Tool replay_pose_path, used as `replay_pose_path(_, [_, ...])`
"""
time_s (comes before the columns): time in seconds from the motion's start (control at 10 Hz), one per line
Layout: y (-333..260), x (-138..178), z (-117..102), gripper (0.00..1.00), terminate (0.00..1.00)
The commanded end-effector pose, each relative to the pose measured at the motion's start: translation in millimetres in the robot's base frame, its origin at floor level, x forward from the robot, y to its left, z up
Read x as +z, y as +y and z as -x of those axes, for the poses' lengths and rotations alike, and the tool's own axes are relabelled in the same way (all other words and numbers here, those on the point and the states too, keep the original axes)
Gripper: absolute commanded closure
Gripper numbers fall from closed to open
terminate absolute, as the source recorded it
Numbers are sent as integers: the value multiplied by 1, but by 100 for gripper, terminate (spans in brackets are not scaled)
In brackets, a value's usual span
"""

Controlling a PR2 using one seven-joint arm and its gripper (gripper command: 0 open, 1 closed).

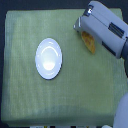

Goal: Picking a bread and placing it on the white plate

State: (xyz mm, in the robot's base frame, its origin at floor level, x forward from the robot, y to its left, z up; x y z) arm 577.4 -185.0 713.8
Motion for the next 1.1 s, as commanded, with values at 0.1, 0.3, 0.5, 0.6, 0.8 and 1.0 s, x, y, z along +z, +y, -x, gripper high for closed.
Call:
replay_pose_path(0.1, [9, 0, 7, 100, 0])
replay_pose_path(0.3, [11, 1, 8, 100, 0])
replay_pose_path(0.5, [13, 2, 9, 100, 0])
replay_pose_path(0.6, [14, 4, 9, 100, 0])
replay_pose_path(0.8, [15, 5, 8, 100, 0])
replay_pose_path(1.0, [15, 7, 9, 100, 0])
